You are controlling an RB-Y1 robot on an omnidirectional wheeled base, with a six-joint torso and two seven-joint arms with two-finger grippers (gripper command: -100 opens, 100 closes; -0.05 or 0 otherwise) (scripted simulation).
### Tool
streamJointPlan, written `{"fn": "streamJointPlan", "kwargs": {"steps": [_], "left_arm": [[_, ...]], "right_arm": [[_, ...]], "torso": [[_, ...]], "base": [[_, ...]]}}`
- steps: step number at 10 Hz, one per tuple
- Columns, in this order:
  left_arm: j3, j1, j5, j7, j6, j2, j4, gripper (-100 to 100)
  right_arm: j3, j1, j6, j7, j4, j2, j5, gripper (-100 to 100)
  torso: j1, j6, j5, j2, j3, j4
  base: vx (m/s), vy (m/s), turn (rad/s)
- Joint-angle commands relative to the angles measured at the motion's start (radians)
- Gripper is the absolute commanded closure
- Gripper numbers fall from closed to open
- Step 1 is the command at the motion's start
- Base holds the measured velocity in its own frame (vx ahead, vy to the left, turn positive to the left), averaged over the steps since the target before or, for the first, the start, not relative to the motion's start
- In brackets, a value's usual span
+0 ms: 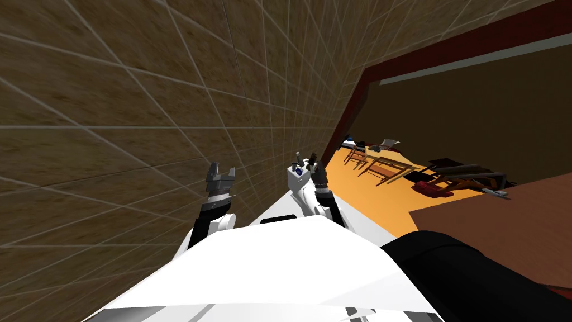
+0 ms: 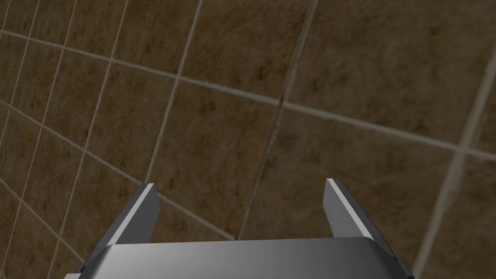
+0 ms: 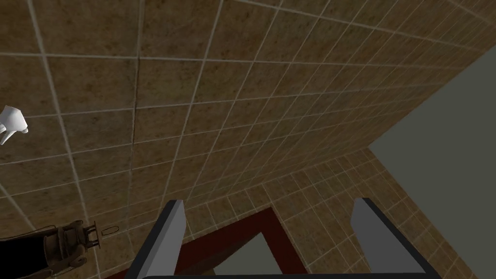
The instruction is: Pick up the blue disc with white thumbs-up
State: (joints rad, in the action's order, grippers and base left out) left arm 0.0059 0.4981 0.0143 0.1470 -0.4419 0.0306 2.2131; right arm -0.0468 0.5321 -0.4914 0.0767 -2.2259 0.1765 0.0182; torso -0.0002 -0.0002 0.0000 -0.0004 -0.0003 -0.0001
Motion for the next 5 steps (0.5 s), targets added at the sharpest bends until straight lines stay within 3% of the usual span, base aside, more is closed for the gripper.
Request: {"fn": "streamJointPlan", "kwargs": {"steps": [1, 3, 5], "left_arm": [[0.000, 0.000, 0.000, 0.000, 0.000, 0.000, 0.000, 0], [0.000, 0.000, 0.000, 0.000, 0.000, 0.000, 0.000, 0], [0.000, 0.000, 0.000, 0.000, 0.000, 0.000, 0.000, 0]], "right_arm": [[-0.022, 0.003, 0.031, -0.040, 0.003, 0.050, -0.039, -100], [-0.035, 0.002, 0.052, -0.066, 0.005, 0.088, -0.065, -100], [-0.065, 0.001, 0.098, -0.124, 0.010, 0.156, -0.122, -100]], "torso": [[0.000, 0.000, 0.000, 0.000, 0.000, 0.000], [0.000, 0.000, 0.000, 0.000, 0.000, 0.000], [0.000, 0.000, 0.000, 0.000, 0.000, 0.000]], "base": [[0.005, 0.001, 0.105], [0.005, 0.001, 0.069], [0.003, 0.004, 0.114]]}}
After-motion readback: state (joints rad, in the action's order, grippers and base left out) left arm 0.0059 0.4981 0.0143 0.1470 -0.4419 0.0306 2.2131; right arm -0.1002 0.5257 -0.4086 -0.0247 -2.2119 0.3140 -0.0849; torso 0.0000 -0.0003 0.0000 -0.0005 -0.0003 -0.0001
